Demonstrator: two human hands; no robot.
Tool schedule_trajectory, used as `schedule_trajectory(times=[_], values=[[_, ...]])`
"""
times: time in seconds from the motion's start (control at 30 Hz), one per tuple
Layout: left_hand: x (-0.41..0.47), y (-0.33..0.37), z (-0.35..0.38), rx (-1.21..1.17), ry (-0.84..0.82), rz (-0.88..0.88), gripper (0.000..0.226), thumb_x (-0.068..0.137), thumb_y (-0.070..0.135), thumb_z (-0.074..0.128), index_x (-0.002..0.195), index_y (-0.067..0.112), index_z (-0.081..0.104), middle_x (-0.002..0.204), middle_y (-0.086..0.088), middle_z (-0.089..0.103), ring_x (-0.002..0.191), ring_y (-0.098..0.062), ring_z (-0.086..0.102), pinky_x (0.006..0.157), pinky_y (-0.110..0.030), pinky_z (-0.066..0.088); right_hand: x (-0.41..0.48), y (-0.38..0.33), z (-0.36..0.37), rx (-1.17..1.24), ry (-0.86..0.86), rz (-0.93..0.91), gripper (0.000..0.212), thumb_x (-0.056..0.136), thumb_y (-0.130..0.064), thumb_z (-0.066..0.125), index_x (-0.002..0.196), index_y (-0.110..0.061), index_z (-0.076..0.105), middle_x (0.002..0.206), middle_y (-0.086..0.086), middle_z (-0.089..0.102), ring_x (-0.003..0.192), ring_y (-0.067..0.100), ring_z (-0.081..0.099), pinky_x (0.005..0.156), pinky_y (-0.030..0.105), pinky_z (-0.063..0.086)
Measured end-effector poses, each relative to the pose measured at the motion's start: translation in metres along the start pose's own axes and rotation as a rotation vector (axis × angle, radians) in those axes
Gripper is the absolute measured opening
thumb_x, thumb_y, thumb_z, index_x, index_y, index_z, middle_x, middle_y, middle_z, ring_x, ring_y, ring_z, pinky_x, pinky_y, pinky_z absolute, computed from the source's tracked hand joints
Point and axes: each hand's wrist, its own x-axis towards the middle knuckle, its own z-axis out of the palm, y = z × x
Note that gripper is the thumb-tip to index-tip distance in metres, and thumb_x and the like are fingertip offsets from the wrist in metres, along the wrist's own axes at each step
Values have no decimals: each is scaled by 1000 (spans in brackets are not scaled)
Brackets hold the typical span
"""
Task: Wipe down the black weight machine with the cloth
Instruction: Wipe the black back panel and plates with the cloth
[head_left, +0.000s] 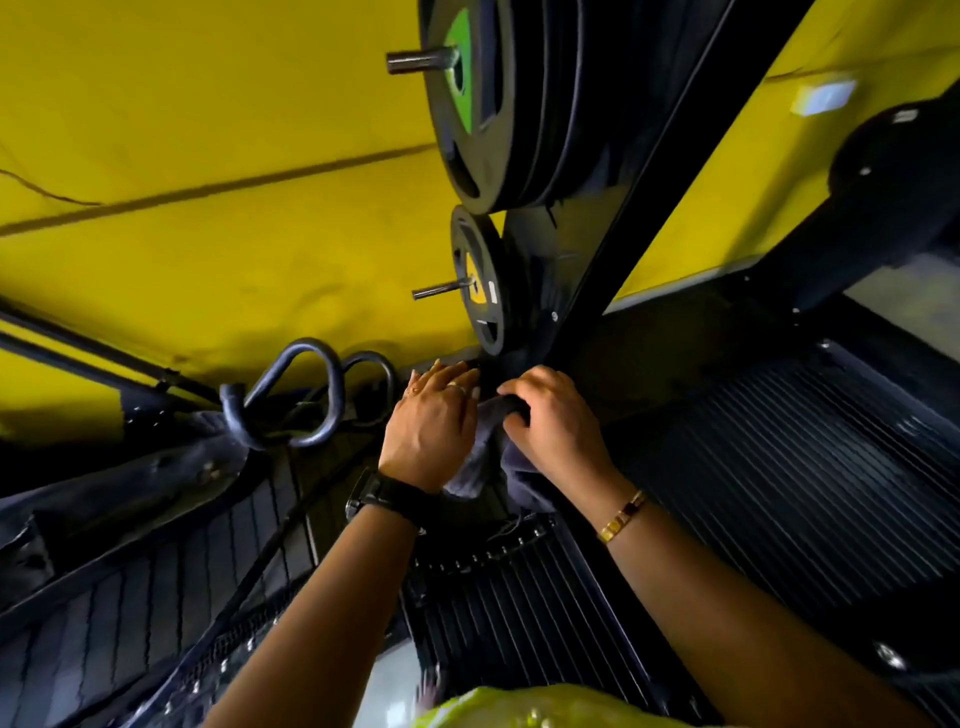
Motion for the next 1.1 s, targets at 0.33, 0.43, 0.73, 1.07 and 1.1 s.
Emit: schedule_trajectory(times=[0.33, 0.43, 0.73, 1.07, 1.1], values=[[136, -27, -3, -56, 88, 370, 54, 93, 34, 30, 115, 6, 70, 119, -15, 67, 115, -36, 61, 101, -49, 44, 101, 15, -1, -152, 275, 130, 28, 75, -17, 52, 94, -11, 72, 89, 7, 64, 84, 31, 63, 68, 36, 54], [183, -31, -13, -99, 152, 484, 46, 93, 29, 36, 112, 5, 71, 117, -14, 69, 114, -38, 61, 99, -55, 44, 131, 14, -8, -161, 309, 200, 25, 71, -17, 56, 91, -12, 71, 87, 7, 64, 79, 31, 65, 66, 40, 56], [262, 31, -59, -196, 287, 751, 48, 97, 31, 34, 120, 5, 67, 124, -13, 65, 123, -34, 55, 107, -50, 38, 175, 8, -68, -113, 557, 289, 26, 68, -17, 61, 88, -10, 75, 88, 5, 68, 78, 13, 62, 75, 14, 45], [297, 103, -111, -226, 502, 816, 49, 97, 31, 31, 123, 6, 65, 127, -14, 63, 126, -34, 53, 111, -46, 30, 221, -1, -176, -357, 843, 10, 25, 74, -7, 60, 96, -7, 73, 94, 9, 67, 87, 26, 65, 78, 25, 47], [302, 109, -118, -228, 532, 815, 49, 97, 31, 32, 122, 5, 65, 127, -14, 63, 125, -35, 53, 111, -46, 31, 225, -1, -185, -371, 858, -6, 25, 75, -7, 60, 97, -7, 73, 95, 9, 67, 88, 28, 65, 79, 28, 48]])
